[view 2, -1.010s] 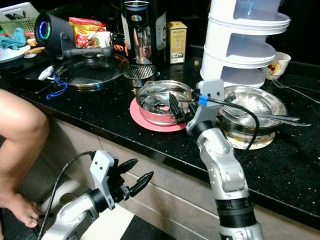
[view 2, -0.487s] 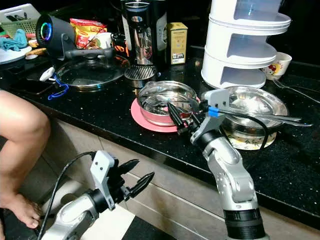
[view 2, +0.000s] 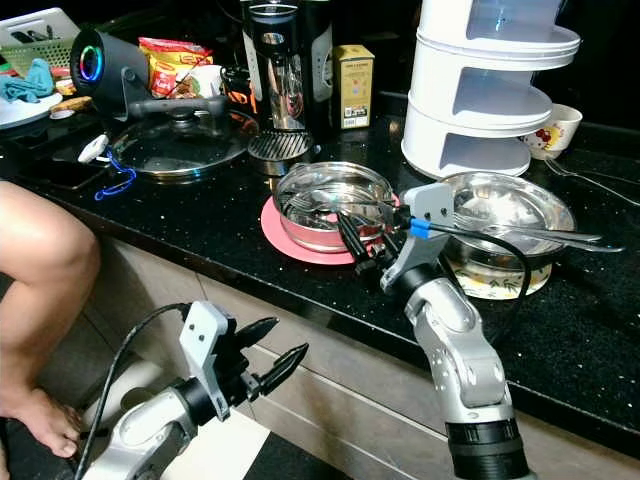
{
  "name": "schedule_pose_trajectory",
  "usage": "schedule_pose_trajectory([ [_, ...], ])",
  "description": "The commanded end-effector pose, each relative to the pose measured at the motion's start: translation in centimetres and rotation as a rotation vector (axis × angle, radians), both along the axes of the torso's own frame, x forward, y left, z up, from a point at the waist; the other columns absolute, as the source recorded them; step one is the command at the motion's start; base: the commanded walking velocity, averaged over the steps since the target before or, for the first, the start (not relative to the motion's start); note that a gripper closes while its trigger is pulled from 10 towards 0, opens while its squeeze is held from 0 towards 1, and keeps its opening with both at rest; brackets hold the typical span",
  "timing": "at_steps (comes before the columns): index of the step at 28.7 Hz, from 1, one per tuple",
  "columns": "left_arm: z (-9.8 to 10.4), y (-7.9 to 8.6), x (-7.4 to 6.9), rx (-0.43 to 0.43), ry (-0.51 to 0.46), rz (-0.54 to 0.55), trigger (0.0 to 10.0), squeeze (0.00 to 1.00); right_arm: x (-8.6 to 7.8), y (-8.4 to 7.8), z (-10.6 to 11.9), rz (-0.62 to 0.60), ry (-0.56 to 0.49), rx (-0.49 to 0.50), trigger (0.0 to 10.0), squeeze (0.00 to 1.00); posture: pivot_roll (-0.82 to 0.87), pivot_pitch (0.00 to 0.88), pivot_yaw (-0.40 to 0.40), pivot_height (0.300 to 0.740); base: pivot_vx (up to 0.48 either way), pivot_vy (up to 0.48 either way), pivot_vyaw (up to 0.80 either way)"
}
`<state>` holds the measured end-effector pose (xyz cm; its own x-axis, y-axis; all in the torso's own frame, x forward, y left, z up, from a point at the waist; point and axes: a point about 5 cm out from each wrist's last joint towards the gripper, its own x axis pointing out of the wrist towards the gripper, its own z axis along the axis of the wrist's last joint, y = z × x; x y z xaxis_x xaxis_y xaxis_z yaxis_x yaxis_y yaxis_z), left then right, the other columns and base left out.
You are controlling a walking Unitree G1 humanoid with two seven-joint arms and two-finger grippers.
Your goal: Kitchen organization
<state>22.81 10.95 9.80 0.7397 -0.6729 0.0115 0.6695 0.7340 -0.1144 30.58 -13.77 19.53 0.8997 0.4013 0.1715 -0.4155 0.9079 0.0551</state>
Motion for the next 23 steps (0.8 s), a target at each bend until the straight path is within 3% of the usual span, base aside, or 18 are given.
schedule_pose_trajectory([
  [1,0.1,0.3,-0.1,0.013,-0.015,0.010,10.0,0.00,0.1,0.2,-0.5,-0.009,0.014,-0.013,2.7,0.00,-0.02,0.000,0.006,0.740,0.000,0.000,0.00],
  [2,0.2,0.4,-0.2,0.014,-0.019,0.011,10.0,0.00,0.1,0.2,-0.6,-0.009,0.015,-0.012,0.0,0.00,-0.02,0.000,0.006,0.740,0.000,0.000,0.00],
  [16,0.5,0.4,-0.2,0.033,-0.054,0.023,10.0,0.00,0.1,0.3,-0.5,-0.010,0.007,-0.005,0.0,0.00,-0.02,0.000,0.006,0.740,0.000,0.000,0.00],
  [23,0.4,0.3,-0.2,0.032,-0.055,0.022,10.0,0.00,0.6,-0.2,2.0,-0.015,-0.043,-0.053,0.0,0.00,-0.02,0.000,0.004,0.740,0.000,0.000,0.00],
])
